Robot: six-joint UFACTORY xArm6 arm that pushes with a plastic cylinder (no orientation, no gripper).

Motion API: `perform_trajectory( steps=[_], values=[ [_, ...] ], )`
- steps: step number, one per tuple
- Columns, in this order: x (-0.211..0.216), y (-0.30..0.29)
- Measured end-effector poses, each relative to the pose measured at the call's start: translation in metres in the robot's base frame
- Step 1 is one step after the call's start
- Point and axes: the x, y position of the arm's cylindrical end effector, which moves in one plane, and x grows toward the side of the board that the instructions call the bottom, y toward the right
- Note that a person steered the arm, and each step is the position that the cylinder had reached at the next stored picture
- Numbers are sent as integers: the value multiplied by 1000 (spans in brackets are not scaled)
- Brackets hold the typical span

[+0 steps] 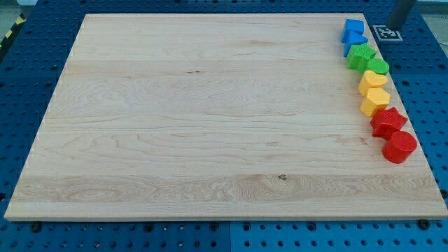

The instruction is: Slide the red circle a bit left

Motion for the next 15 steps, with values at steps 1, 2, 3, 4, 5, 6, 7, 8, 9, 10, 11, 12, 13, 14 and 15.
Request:
perform_trajectory(
  steps=[1, 2, 3, 4, 5, 6, 7, 8, 9, 10, 11, 12, 13, 14, 15],
  values=[
    [48, 0],
    [83, -7],
    [116, -1],
    [130, 0],
    [206, -1],
    [264, -3],
    [308, -10],
    [309, -10],
    [307, -11],
    [287, -26],
    [287, -27],
    [302, -51],
    [307, -69],
    [290, -60],
    [290, -47]
  ],
)
